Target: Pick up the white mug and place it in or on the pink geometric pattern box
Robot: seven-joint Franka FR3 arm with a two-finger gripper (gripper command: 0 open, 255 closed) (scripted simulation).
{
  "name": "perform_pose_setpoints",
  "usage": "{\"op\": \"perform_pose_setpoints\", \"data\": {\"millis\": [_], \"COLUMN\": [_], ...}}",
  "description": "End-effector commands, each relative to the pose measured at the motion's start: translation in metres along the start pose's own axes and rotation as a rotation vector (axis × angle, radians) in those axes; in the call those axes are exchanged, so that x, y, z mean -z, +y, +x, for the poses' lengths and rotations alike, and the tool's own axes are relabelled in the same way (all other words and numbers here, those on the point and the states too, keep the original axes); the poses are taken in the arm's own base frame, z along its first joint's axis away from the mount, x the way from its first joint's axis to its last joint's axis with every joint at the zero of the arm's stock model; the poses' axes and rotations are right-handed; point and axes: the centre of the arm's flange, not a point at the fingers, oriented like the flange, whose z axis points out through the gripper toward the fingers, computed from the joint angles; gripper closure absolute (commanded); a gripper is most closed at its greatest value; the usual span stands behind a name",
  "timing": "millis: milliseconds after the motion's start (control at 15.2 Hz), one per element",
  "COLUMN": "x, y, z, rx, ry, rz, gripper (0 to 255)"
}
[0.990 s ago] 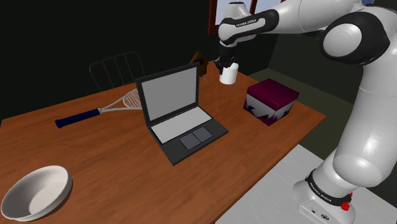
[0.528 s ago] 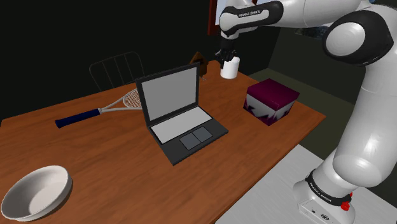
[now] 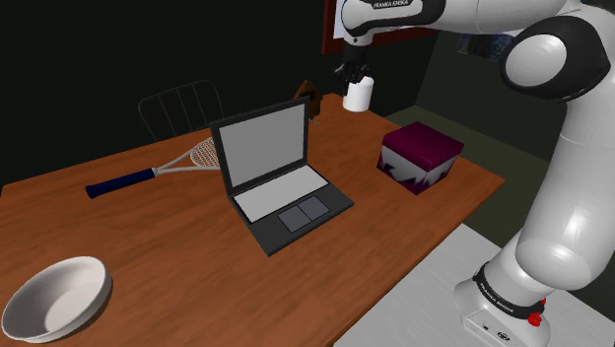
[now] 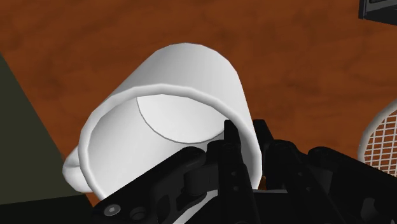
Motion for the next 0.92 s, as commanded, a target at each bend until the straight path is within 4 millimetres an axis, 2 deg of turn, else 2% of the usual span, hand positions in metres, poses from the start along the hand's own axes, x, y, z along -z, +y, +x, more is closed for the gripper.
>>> {"op": "perform_pose_setpoints", "data": {"millis": [0,396,858], "x": [0.011,0.042,0.058], "y": [0.001,0.001,0.048], "z": [0.000,0.003,-0.075], "rx": [0.000,0.000,0.000], "ry": [0.000,0.000,0.000], "rz": [0.000,0.000,0.000], "gripper": [255,255,255]}}
